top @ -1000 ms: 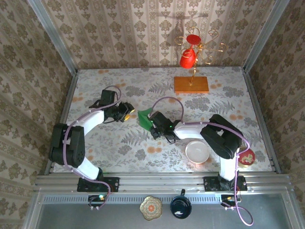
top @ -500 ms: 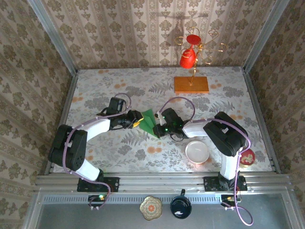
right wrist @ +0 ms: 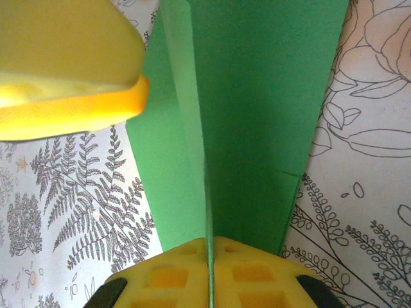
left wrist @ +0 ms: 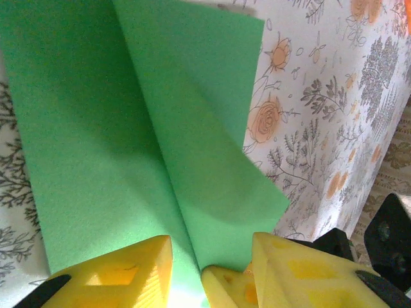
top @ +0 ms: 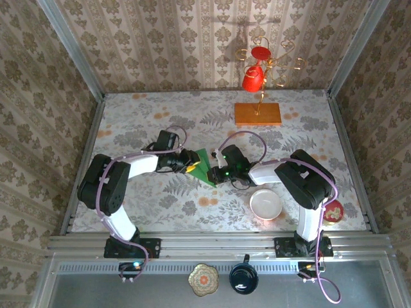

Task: Fold a paper plane with a square sheet of paper (pick it up from the middle)
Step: Fourth fold the wing at the center of the table.

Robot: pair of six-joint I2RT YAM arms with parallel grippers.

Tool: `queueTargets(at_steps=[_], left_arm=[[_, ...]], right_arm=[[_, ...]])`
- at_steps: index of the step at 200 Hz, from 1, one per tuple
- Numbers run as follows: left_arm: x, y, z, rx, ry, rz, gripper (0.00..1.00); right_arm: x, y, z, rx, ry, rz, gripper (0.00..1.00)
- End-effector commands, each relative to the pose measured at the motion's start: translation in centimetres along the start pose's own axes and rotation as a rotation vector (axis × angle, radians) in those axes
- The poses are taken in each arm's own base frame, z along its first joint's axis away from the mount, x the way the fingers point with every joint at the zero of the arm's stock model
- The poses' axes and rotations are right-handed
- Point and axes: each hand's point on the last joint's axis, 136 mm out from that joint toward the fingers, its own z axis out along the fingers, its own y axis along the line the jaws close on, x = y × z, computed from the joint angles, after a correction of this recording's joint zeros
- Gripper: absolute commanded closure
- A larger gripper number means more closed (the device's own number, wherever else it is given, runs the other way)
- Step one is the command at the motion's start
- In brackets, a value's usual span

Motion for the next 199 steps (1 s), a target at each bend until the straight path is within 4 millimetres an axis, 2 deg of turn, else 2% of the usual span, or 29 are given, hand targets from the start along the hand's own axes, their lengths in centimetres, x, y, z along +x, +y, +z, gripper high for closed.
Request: queueTargets(at_steps=[1, 89, 168, 199], left_arm=[[0.7, -0.2, 0.6, -0.035, 0.023, 0.058, 0.61], [1.2, 0.9, 1.6, -0.107, 0.050, 0.081, 0.55], [1.6, 3.1, 2.3, -0.229, 0.088, 0.055, 0.51], [1.9, 4.6, 2.3, -0.294, 0.098, 0.028, 0.49]], right_arm=[[1.3, -0.8, 0.1, 0.002, 0.038, 0.044, 0.88], [1.2, -1.5, 0.0, -0.012, 0.031, 0.115, 0.88], [1.7, -1.9, 0.2, -0.011, 0.045, 0.139, 0.87], [1.7, -2.0, 0.1, -0.006, 0.045, 0.151, 0.86]])
